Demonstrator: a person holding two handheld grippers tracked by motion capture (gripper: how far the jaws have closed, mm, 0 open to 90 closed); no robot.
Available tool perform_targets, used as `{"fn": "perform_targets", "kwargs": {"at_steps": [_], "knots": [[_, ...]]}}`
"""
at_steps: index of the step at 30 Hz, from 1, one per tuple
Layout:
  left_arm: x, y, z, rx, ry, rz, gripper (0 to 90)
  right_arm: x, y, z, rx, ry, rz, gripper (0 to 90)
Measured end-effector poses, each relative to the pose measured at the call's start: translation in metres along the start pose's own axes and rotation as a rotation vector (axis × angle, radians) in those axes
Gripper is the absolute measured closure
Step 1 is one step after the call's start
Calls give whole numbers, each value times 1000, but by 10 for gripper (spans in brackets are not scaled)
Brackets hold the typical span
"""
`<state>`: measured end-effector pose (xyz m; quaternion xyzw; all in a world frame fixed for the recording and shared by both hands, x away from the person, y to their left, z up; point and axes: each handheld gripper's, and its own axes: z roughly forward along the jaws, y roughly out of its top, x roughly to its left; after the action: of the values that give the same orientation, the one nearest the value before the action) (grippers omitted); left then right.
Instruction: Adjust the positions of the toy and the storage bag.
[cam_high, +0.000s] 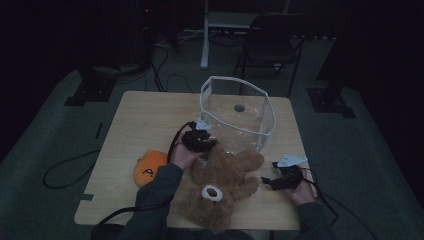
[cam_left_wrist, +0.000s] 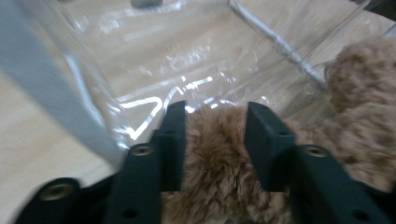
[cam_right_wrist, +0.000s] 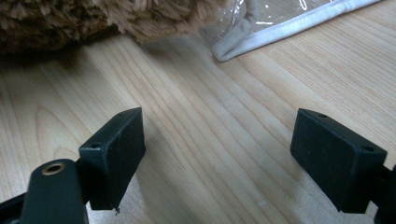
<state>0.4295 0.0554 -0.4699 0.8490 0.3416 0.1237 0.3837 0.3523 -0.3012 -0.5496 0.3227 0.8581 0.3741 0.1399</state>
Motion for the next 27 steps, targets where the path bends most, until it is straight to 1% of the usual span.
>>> {"fn": "perform_targets", "kwargs": {"at_steps": [1, 2, 3, 4, 5, 6, 7, 8, 9, 10, 11, 12, 13, 14, 16, 18, 19, 20, 22, 23, 25, 26, 27], "knots": [[0, 0, 0, 0, 0, 0, 488, 0, 0, 0, 0, 0, 0, 172], [1, -2, 11, 13, -25, -37, 488, 0, 0, 0, 0, 0, 0, 172], [1, -2, 15, 24, -26, -43, 399, 0, 0, 0, 0, 0, 0, 172], [1, -2, 18, 37, -31, -46, 367, 0, 0, 0, 0, 0, 0, 172], [1, -2, 20, 47, -40, -52, 359, 0, 0, 0, 0, 0, 0, 171], [1, -2, 21, 57, -45, -48, 358, 0, 0, 0, -1, 0, -2, 172], [1, -2, 21, 57, -45, -48, 374, 0, 0, 0, -1, 0, -2, 172], [1, -3, 21, 74, -61, -34, 374, 0, 0, 0, 0, 0, -1, 172], [0, -3, 21, 81, -55, -26, 659, 0, 0, 0, -1, 0, -1, 172], [-1, -3, 20, 87, -51, -14, 659, 0, 0, 0, -1, 0, -1, 172], [-3, -3, 17, 86, -41, 4, 757, 0, 0, 0, -1, 0, -1, 172], [-4, -3, 14, 81, -33, 9, 878, 0, 0, 0, 0, 0, -1, 171], [-5, -3, 11, 77, -21, 18, 896, 0, 0, 0, -1, 0, -1, 172], [-6, -3, 8, 74, -14, 27, 900, 0, 0, 0, 0, 0, -1, 172], [-10, -1, -3, 59, 15, 45, 900, 0, 0, 0, 0, 0, 0, 171], [-13, 1, -17, 32, 20, 51, 900, 0, 0, 0, 0, 0, -1, 171], [-16, 2, -25, 13, 19, 65, 900, 0, 0, 0, 0, 0, -1, 171], [-18, 3, -31, 5, 26, 80, 900, 0, 0, 0, 0, 0, 0, 171], [-22, 3, -41, -6, 51, 110, 900, 0, 0, 0, 0, 0, -1, 171], [-22, 2, -44, -11, 62, 113, 900, 0, 0, 0, -1, 0, -1, 172], [-21, 1, -49, -20, 63, 104, 900, 0, 0, 0, -1, -1, -2, 171], [-21, 1, -49, -20, 63, 104, 900, 0, 0, 0, -1, -1, -2, 171], [-20, -4, -57, -27, 62, 94, 900, 0, 0, 0, 0, -1, -2, 171]]}}
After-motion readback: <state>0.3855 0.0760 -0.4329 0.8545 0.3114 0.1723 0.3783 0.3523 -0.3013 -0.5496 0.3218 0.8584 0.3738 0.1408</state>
